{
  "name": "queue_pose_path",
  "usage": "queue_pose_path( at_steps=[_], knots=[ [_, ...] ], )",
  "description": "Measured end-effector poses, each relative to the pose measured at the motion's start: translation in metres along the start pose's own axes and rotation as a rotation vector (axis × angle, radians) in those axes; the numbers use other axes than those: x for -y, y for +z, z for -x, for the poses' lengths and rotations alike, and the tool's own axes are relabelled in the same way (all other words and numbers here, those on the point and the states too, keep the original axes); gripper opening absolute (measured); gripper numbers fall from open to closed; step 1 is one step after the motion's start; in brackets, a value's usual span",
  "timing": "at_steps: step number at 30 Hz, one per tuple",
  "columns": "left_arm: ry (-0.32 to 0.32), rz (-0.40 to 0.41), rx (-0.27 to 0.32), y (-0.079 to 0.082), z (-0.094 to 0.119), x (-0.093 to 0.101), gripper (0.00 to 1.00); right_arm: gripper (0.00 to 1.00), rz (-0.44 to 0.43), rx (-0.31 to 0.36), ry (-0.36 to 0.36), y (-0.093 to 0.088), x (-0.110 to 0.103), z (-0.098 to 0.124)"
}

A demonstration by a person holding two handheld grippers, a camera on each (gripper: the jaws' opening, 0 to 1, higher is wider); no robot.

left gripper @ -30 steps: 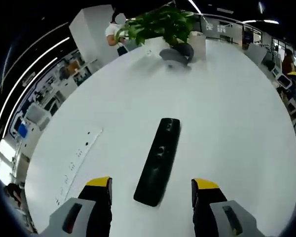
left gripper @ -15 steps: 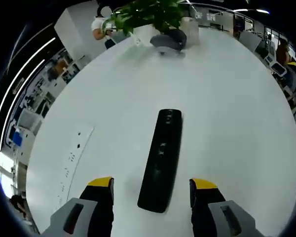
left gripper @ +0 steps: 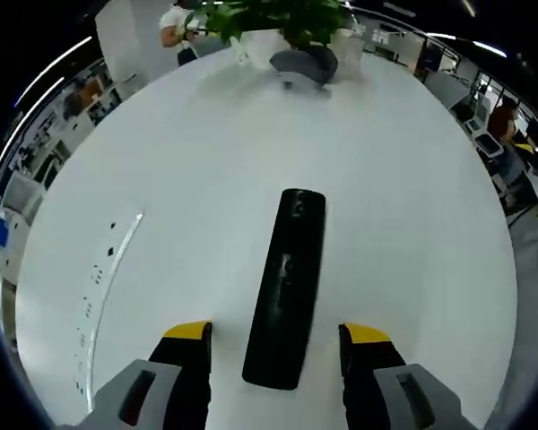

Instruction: Press the specified remote control buttons in sequence, fully releasing each button before pressing the next.

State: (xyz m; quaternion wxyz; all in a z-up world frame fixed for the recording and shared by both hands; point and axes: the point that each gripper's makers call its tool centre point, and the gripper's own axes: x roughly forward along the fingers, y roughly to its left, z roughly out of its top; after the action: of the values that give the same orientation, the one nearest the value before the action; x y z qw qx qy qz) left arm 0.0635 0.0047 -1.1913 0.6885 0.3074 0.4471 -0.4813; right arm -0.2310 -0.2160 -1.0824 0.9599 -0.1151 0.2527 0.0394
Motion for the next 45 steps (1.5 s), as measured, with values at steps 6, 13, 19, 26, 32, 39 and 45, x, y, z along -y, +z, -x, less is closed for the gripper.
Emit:
queue_pose_path(
  at_steps=[6, 13, 19, 26, 32, 39, 45],
  knots=[
    [-0.022, -0.039, -0.048, -0.003, 0.001, 0.004, 0.62, 0.74, -0.008, 0.003, -0.007, 0.001, 0.002, 0.0],
    [-0.025, -0.048, -0.073, -0.005, 0.002, 0.007, 0.55, 0.74, -0.017, 0.013, -0.008, 0.003, 0.003, 0.001],
    [-0.012, -0.029, -0.097, -0.006, 0.003, 0.011, 0.45, 0.74, -0.018, 0.025, -0.017, 0.005, 0.005, 0.002],
    [-0.001, -0.038, -0.13, -0.008, 0.002, 0.011, 0.24, 0.73, -0.026, 0.038, -0.013, 0.007, 0.004, 0.003],
    [0.02, -0.039, -0.129, -0.01, 0.001, 0.009, 0.23, 0.73, -0.035, 0.049, -0.01, 0.009, 0.004, 0.004],
    [0.021, -0.038, -0.167, -0.013, 0.001, 0.022, 0.23, 0.71, -0.034, 0.053, 0.003, 0.009, 0.003, 0.004],
    [0.021, -0.043, -0.181, -0.016, 0.003, 0.035, 0.23, 0.71, -0.034, 0.057, 0.009, 0.01, 0.002, 0.004]
  ],
)
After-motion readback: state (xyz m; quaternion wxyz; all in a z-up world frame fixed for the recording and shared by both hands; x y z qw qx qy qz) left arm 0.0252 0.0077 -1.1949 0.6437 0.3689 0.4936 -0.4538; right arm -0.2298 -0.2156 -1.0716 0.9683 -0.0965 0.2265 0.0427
